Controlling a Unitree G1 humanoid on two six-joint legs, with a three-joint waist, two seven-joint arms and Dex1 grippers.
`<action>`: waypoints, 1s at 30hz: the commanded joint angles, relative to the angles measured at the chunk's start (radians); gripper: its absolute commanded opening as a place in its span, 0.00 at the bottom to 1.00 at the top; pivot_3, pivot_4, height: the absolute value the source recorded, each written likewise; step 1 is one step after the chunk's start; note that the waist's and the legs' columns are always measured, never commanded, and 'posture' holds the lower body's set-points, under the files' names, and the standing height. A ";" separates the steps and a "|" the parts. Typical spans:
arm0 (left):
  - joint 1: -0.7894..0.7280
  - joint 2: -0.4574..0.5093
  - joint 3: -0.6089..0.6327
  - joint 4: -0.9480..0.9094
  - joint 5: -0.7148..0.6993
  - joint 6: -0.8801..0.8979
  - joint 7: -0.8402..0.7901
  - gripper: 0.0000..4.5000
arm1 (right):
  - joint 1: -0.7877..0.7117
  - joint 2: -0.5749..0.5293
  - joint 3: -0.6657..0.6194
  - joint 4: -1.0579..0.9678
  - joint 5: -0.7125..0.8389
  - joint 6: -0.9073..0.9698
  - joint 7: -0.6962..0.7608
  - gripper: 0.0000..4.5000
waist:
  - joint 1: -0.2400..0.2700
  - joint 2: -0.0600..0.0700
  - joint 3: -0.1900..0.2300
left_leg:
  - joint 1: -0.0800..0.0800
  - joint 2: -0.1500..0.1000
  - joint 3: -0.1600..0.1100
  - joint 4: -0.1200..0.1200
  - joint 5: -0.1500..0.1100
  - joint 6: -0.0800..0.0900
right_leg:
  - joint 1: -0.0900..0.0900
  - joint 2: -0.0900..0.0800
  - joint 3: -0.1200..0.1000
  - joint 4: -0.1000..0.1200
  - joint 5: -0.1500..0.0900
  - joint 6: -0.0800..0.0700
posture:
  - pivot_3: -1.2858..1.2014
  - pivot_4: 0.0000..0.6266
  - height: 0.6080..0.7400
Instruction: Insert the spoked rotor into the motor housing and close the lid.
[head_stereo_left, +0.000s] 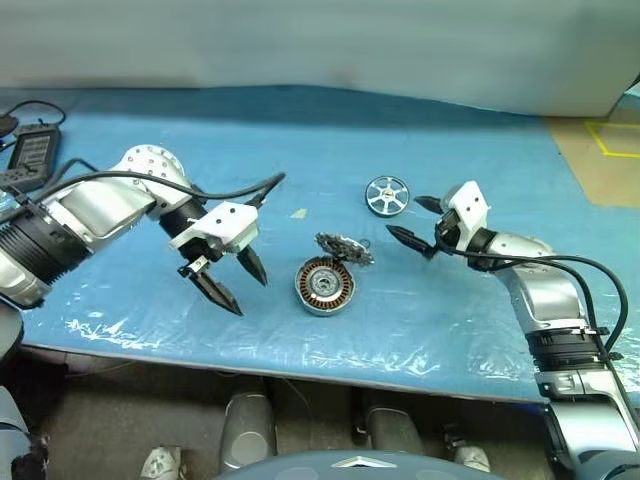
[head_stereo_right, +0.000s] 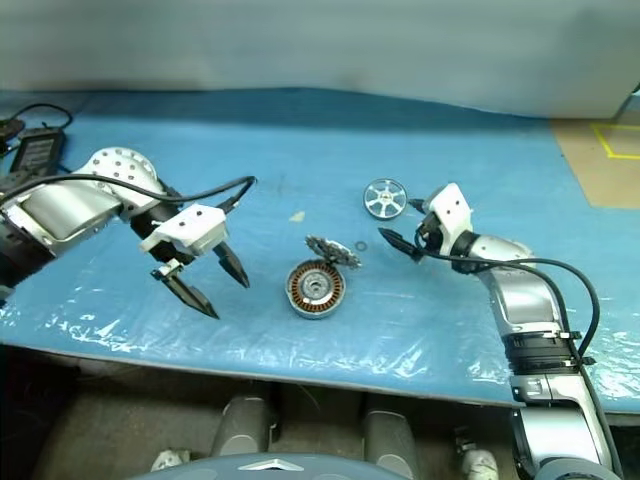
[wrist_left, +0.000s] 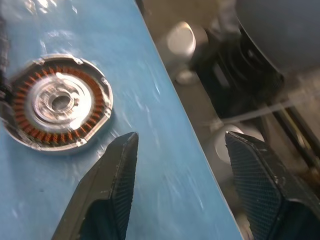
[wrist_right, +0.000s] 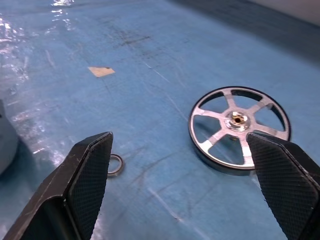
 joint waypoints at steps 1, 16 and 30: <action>0.122 -0.104 0.225 0.016 -0.055 0.025 0.119 0.64 | 0.026 0.017 -0.004 -0.062 0.017 -0.015 -0.006 1.00 | -0.004 0.000 0.000 | 0.000 -0.002 0.000 0.001 0.000 0.000 | 0.000 -0.001 0.000 0.001 0.000 0.000 | 0.52 0.24 1.00; 0.716 -0.338 0.560 -0.105 0.121 -0.041 0.383 0.64 | 0.055 0.075 0.072 -0.034 0.004 0.001 0.036 1.00 | -0.032 0.000 -0.001 | 0.007 0.000 -0.002 0.001 0.000 0.000 | 0.003 -0.001 0.002 0.006 0.000 0.001 | 0.52 0.24 1.00; 0.919 -0.385 0.725 -0.144 0.144 -0.071 0.369 0.64 | -0.048 0.125 0.125 0.159 -0.043 -0.082 0.068 1.00 | -0.033 -0.001 -0.001 | 0.007 0.000 -0.001 -0.001 0.000 0.001 | 0.003 -0.001 0.001 0.004 0.000 0.000 | 0.52 0.24 1.00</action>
